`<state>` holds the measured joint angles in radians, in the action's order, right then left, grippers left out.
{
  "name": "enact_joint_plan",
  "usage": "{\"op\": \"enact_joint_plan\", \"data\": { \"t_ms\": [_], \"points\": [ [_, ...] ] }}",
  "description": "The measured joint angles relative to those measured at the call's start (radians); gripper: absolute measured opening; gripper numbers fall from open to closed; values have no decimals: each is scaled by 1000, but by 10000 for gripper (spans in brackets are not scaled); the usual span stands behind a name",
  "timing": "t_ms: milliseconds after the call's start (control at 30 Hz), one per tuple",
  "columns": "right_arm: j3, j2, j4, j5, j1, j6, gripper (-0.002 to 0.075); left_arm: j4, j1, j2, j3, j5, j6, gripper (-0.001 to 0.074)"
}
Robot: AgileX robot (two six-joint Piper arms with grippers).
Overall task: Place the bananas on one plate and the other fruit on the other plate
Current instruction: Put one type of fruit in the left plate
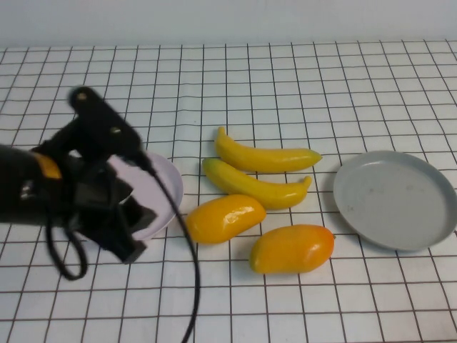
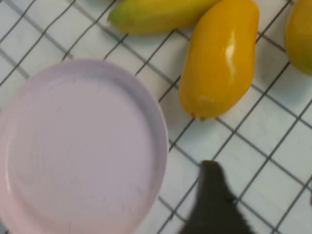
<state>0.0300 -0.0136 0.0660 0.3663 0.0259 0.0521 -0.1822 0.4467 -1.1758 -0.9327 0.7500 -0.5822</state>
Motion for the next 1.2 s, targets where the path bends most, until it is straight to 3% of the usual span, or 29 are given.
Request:
{"op": "enact_joint_plan", "data": {
  "t_ms": [100, 167, 233, 467, 967, 1033, 1100, 1200],
  "points": [
    [0, 0, 0, 0, 0, 0, -16, 21, 72, -124, -75, -43, 19, 536],
    [0, 0, 0, 0, 0, 0, -16, 42, 105, -217, -132, -55, 44, 627],
    [0, 0, 0, 0, 0, 0, -16, 70, 127, -306, -182, -59, 55, 662],
    [0, 0, 0, 0, 0, 0, -17, 108, 151, -518, -303, -71, 58, 668],
    [0, 0, 0, 0, 0, 0, -16, 99, 179, -711, -312, -176, -22, 665],
    [0, 0, 0, 0, 0, 0, -16, 99, 179, -711, -312, -178, -20, 629],
    [0, 0, 0, 0, 0, 0, -16, 99, 179, -711, -312, -183, -20, 535],
    [0, 0, 0, 0, 0, 0, -17, 113, 179, -702, -312, -183, -19, 531]
  ]
}}
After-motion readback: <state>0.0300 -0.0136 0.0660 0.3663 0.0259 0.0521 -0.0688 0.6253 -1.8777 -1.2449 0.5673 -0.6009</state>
